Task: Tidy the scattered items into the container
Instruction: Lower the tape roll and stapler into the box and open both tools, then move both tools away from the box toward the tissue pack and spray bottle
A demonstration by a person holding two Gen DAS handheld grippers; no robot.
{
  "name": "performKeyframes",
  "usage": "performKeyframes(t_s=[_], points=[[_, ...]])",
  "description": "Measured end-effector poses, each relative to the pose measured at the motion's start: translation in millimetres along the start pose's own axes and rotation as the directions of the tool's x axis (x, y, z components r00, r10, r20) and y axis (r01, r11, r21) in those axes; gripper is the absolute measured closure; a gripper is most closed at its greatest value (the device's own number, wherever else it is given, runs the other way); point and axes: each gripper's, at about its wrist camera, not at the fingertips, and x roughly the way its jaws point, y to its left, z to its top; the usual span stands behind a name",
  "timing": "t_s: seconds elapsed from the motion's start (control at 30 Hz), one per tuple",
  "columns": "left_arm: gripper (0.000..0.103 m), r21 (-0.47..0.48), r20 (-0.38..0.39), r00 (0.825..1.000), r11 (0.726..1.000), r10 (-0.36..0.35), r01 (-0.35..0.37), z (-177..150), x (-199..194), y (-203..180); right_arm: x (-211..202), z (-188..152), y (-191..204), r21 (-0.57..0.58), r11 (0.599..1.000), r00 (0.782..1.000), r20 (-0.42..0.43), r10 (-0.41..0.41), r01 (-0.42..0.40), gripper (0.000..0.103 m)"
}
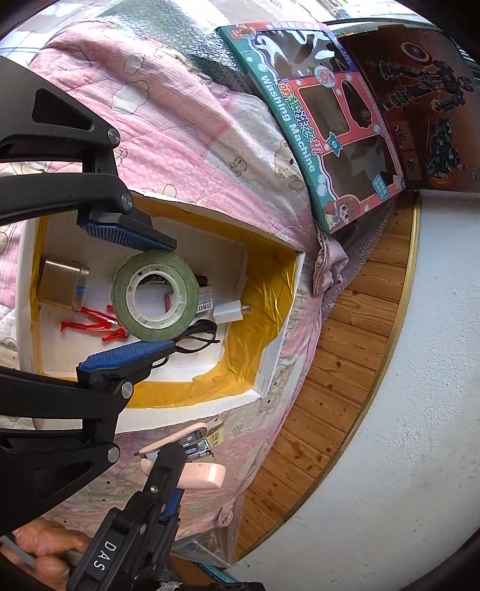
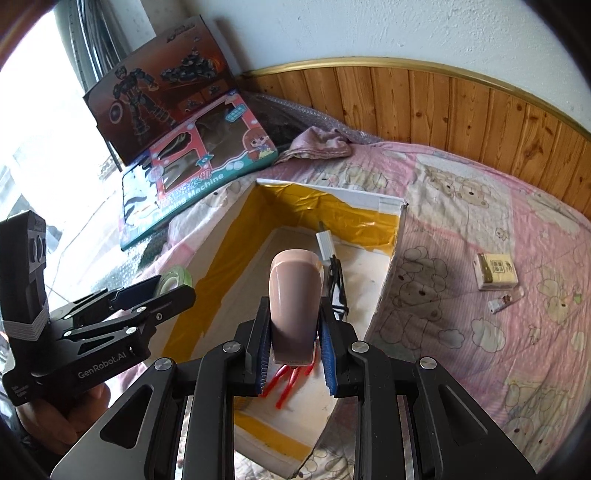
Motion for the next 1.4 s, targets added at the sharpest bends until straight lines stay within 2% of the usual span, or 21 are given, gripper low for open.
performKeyframes(t_s=[0.43, 0.6, 0.7, 0.73, 0.8, 1.13, 1.4], points=[[0.054, 0.037, -0.072, 0.997, 0.999, 0.037, -0.034, 8, 36, 3, 48, 31, -33, 0.044, 0.999, 0.998, -0.068, 0.008, -0.005, 0.078], [0.054, 0.048, -0.079, 0.995, 0.997, 0.061, -0.058, 11, 44, 3, 65, 41, -39, 0.011, 0.999, 0.996, -0.084, -0.031, 0.032, 0.078], [0.053, 0.055, -0.079, 0.992, 0.994, 0.102, -0.097, 13, 51, 5, 78, 45, -46, -0.002, 0.998, 0.994, -0.087, -0.06, 0.06, 0.075], [0.052, 0.056, -0.075, 0.991, 0.992, 0.115, -0.111, 14, 52, 6, 80, 46, -49, 0.0, 0.997, 0.993, -0.082, -0.083, 0.083, 0.074], [0.047, 0.054, -0.068, 0.99, 0.992, 0.12, -0.116, 14, 52, 8, 80, 46, -54, 0.008, 0.997, 0.994, -0.075, -0.08, 0.08, 0.073], [0.046, 0.013, -0.083, 0.991, 0.994, 0.107, -0.106, 6, 47, 18, 58, 27, -67, 0.051, 0.998, 0.997, -0.07, -0.041, 0.045, 0.073], [0.046, -0.01, -0.066, 0.992, 0.994, 0.107, -0.108, 0, 28, 20, 31, -14, -71, 0.14, 0.99, 0.998, -0.056, 0.04, -0.031, 0.074]])
